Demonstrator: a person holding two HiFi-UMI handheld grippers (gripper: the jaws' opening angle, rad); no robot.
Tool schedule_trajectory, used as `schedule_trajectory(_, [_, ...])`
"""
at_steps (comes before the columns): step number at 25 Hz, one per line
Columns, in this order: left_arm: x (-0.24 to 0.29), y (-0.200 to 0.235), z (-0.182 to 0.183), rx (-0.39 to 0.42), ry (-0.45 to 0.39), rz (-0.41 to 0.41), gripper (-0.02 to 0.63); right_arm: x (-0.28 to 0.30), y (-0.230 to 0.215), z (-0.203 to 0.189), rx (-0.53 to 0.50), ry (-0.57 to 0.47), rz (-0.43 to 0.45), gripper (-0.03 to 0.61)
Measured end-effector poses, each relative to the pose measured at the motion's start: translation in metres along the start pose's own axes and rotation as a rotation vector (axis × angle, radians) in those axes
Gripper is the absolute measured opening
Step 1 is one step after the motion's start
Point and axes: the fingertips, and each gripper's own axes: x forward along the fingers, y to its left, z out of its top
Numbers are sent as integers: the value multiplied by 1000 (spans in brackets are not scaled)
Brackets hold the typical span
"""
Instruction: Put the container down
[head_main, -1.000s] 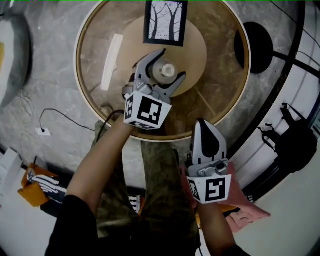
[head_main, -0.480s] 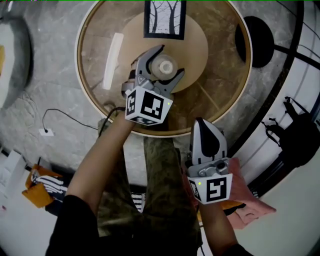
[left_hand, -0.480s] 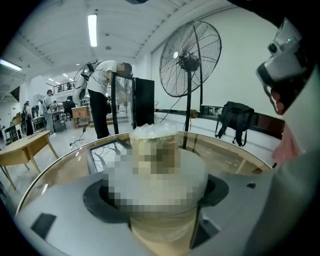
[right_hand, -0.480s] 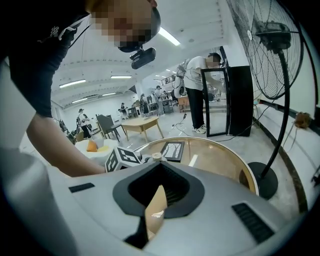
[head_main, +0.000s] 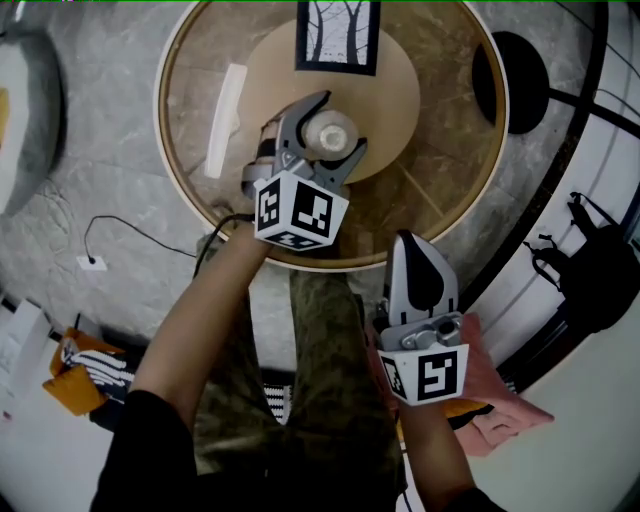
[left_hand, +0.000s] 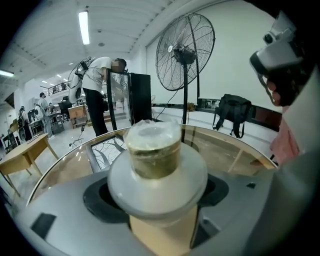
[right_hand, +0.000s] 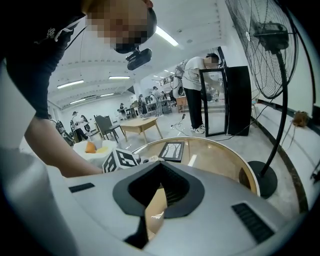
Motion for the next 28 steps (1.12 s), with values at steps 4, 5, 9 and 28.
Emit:
schedule_trajectory(4, [-2,0,-7,-2,26,13,352,-1,7,4,38,-20,2,21])
schedule_trajectory(5, [-4,1,-8,-9,28,18,353,-2,9,5,51,-26,0,21])
schedule_trajectory(9, [-18,4,-13,-40,14,31,360,-6,15,8,63,-46,-22,21])
schedule_trajectory(28, [-454,21,194,-314,-349,-46,152,-183,140,186,-25,-105,-244,21])
